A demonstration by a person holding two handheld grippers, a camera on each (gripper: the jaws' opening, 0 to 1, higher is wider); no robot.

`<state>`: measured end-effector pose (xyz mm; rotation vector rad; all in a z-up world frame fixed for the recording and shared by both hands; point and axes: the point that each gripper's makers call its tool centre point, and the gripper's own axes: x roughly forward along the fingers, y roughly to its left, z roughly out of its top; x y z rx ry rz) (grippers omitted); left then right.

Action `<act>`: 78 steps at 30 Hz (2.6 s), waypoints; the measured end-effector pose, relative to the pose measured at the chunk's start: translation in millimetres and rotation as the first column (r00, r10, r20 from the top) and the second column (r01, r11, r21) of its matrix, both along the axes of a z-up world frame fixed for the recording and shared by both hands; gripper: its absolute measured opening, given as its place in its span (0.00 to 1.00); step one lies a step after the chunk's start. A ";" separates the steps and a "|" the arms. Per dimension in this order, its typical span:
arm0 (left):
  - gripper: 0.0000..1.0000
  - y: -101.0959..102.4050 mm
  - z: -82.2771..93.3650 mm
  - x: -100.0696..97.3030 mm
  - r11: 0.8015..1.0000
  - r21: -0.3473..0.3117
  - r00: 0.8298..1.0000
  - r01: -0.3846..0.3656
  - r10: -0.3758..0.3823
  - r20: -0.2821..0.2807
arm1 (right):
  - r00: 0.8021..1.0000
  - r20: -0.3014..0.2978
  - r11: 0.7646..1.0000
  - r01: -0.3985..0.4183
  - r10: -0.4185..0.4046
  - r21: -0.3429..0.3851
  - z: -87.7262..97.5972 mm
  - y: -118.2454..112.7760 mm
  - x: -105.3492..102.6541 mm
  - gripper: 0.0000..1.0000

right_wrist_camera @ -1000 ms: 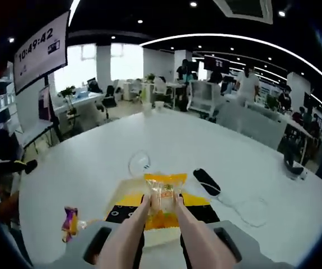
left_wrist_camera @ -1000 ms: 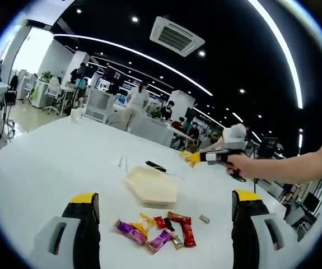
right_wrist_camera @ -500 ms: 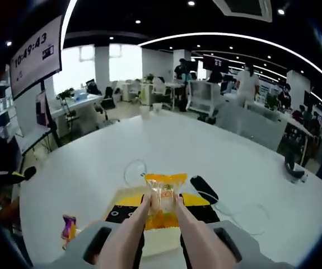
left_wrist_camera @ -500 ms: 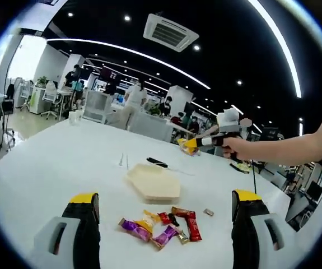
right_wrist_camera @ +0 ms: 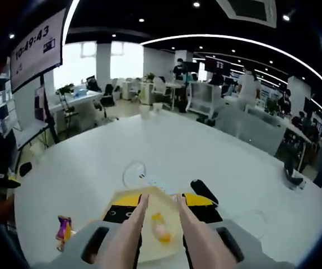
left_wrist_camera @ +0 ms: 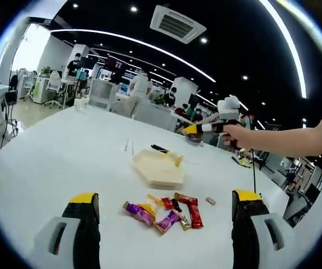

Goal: Place the target food into the container with the food tongs after gripping and lifting it, then release it inside without dropping or visibly crushing the food.

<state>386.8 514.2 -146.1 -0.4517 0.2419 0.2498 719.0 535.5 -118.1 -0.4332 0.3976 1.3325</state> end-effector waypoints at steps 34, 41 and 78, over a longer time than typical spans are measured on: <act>0.99 -14.6 16.3 15.9 0.998 0.038 0.999 0.044 -0.045 0.030 | 0.997 -0.059 0.997 0.052 -0.048 0.064 6.8 -37.5 0.7 0.27; 0.99 -15.7 12.0 13.8 0.998 0.036 0.998 0.059 -0.059 0.014 | 0.997 -0.060 0.998 0.048 -0.045 0.049 2.5 -46.8 -5.8 0.26; 0.99 -15.4 16.3 20.3 0.998 0.031 0.995 0.056 -0.058 0.084 | 0.992 -0.107 0.995 0.080 -0.073 0.065 -9.1 -88.5 -23.7 0.26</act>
